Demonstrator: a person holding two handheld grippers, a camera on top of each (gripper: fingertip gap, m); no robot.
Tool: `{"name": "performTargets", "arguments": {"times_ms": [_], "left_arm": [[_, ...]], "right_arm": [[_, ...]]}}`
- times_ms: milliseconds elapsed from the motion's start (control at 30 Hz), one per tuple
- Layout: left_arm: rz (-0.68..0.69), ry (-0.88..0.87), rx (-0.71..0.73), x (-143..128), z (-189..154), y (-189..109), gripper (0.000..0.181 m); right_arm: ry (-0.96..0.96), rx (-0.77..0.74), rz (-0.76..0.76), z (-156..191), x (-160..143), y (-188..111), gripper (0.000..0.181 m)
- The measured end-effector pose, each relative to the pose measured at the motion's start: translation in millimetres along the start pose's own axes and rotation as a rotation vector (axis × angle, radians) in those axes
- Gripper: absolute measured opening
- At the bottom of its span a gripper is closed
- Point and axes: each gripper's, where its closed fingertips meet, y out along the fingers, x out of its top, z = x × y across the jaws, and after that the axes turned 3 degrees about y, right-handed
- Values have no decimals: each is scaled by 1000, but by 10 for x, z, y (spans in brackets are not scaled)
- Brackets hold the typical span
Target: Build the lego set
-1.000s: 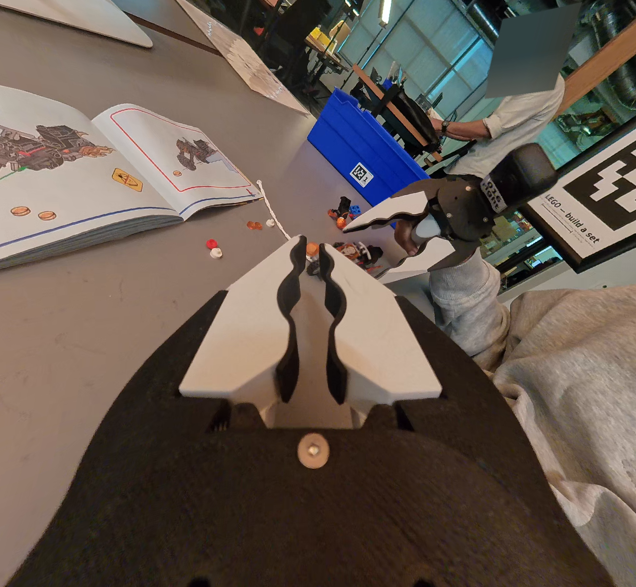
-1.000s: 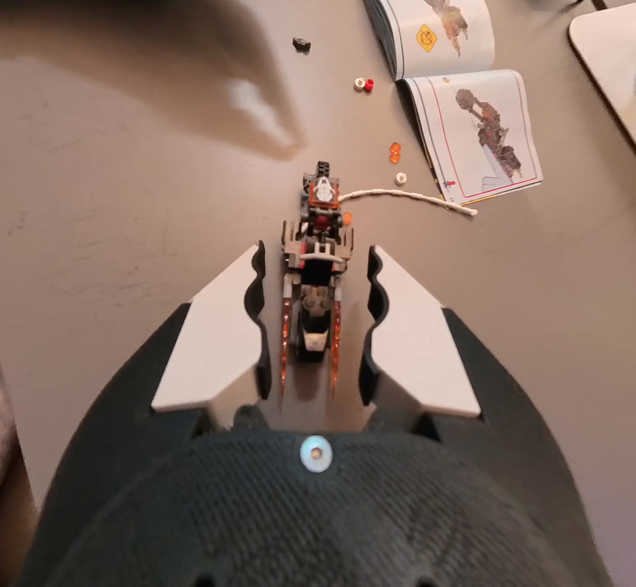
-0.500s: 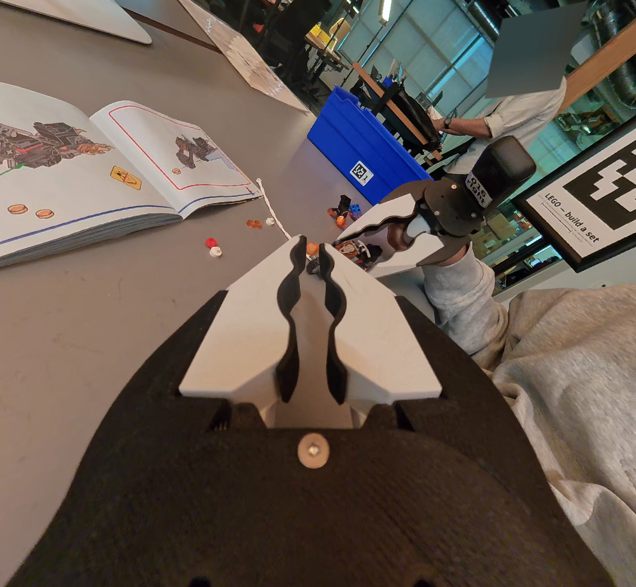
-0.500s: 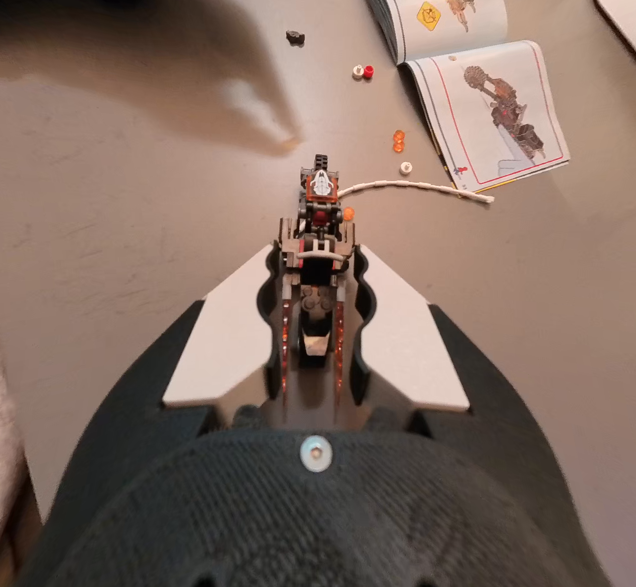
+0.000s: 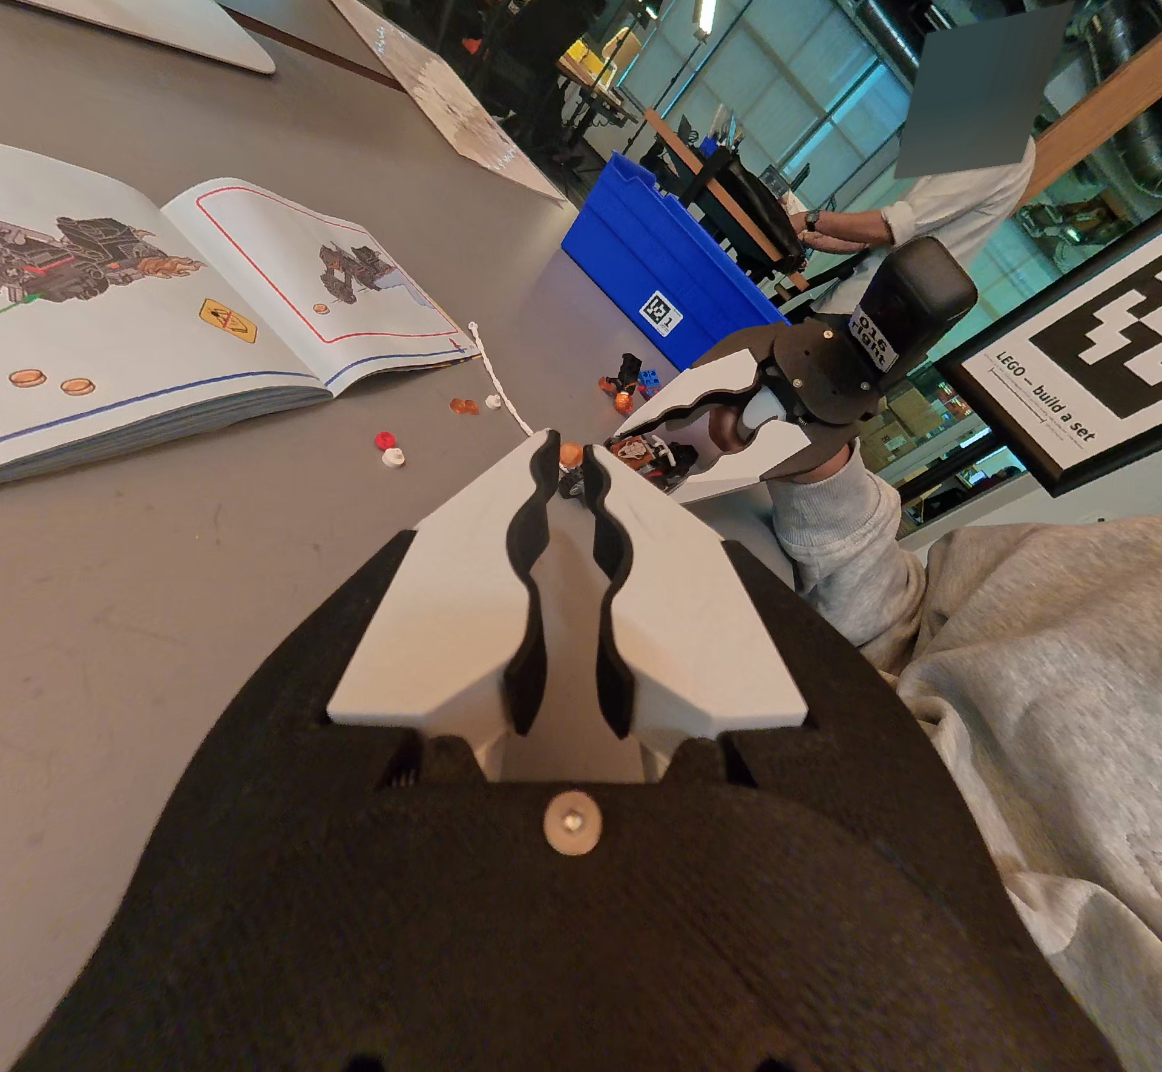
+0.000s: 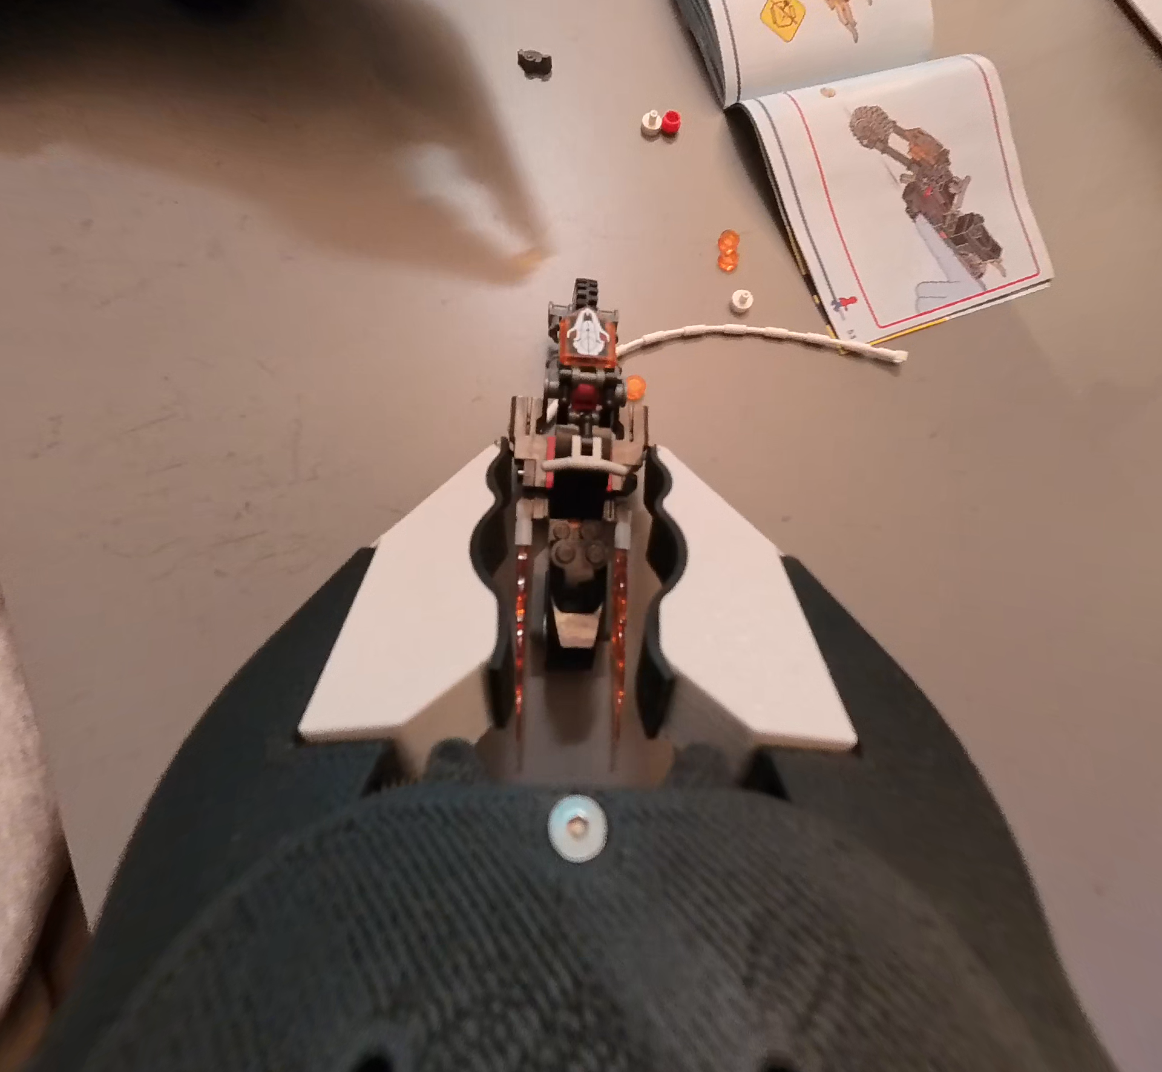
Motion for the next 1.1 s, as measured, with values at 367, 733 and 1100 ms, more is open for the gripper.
{"name": "performTargets", "arguments": {"times_ms": [367,733,1100], "left_arm": [[2,10,-23,1,-46,9,5],[-15,63,-256,-32,-620,217,5],[51,45,-261,-262,-771,476,4]], "right_arm": [[12,7,-15,-12,19,-18,41],[17,34,-343,65,532,-262,41],[-73,-10,-444,158,669,-266,41]]}}
